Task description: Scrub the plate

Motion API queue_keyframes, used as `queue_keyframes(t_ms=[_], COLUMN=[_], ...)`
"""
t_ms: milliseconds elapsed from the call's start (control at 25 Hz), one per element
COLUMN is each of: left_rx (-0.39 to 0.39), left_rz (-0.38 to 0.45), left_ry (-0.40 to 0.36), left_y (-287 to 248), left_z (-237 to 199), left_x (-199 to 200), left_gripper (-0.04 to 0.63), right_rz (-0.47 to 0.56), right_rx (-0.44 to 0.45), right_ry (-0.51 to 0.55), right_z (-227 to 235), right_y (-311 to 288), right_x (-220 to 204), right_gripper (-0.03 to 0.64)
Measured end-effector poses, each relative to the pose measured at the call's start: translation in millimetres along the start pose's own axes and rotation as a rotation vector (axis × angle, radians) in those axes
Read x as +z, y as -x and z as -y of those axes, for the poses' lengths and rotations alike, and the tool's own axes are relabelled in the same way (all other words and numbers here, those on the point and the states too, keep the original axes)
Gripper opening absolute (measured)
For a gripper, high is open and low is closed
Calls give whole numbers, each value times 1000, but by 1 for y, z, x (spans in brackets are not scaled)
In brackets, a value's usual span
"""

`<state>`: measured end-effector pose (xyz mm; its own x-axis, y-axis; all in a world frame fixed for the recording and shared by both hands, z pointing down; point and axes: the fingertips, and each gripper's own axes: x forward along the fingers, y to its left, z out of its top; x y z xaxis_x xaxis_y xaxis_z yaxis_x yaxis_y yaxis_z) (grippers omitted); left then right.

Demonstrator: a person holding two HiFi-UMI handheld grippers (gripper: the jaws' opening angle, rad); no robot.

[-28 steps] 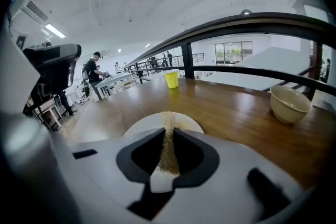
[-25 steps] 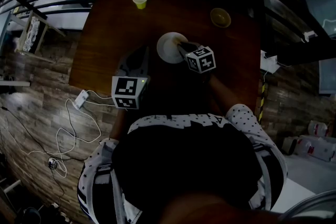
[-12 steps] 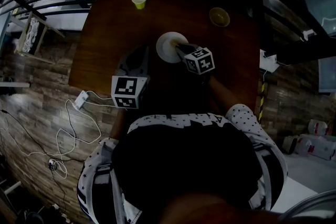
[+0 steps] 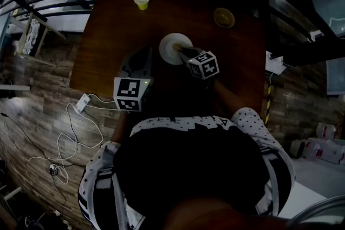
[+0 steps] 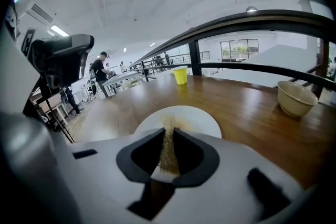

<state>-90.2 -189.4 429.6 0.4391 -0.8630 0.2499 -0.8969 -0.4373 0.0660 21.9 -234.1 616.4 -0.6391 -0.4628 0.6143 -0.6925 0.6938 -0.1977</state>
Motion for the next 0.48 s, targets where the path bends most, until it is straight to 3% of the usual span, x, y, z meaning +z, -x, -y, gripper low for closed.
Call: queue_keyframes(t_ms=[480], left_rx=[10], left_rz=[-3], left_ry=[0], left_y=[1], left_z=[1], left_x=[-3], left_gripper=[14], right_rz=[5], right_rx=[22], right_ry=[7], right_z=[-7], right_y=[1], right_x=[-5], right_gripper=[51])
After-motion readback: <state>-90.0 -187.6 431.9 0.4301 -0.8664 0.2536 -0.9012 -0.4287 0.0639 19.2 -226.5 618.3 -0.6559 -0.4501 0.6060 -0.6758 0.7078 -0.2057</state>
